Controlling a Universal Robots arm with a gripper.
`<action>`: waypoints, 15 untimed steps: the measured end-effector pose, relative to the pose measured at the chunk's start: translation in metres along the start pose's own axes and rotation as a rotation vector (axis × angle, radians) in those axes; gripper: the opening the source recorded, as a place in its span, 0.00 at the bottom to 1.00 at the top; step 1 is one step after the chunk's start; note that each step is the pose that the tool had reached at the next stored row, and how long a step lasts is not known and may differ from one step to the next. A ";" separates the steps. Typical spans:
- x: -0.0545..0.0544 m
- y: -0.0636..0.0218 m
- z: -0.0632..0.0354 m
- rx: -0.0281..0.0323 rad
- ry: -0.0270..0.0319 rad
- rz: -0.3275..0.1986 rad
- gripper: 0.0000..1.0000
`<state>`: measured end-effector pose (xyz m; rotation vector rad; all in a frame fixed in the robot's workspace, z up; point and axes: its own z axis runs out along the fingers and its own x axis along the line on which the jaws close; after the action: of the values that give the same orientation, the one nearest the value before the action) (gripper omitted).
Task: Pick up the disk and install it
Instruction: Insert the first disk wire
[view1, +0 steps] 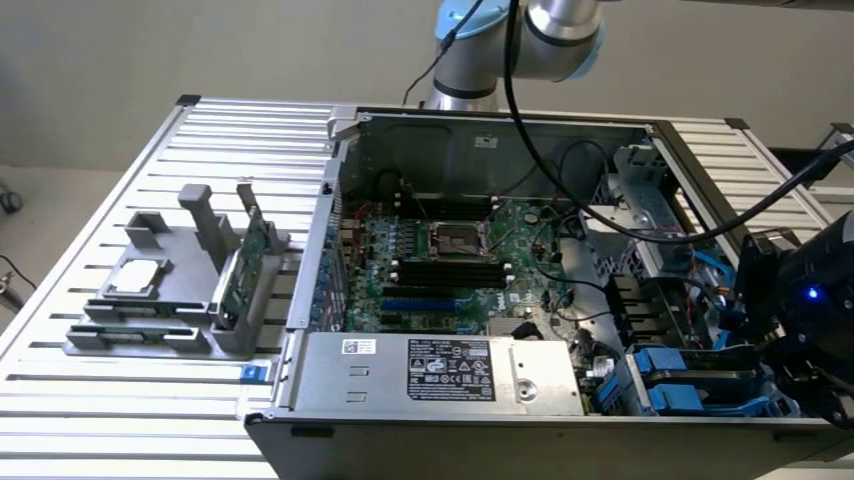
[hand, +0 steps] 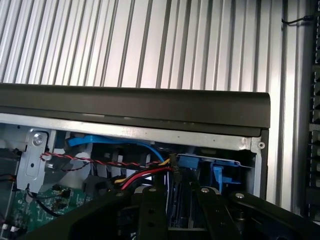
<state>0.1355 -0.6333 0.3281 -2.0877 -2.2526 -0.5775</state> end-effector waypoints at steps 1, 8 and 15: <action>0.000 0.0000 0.0001 0.0000 0.0003 0.000 0.21; 0.000 0.0000 0.0000 0.0004 0.0003 0.000 0.17; 0.001 0.0010 -0.0040 0.0261 0.0024 0.008 0.17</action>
<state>0.1354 -0.6332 0.3323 -2.0818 -2.2372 -0.5468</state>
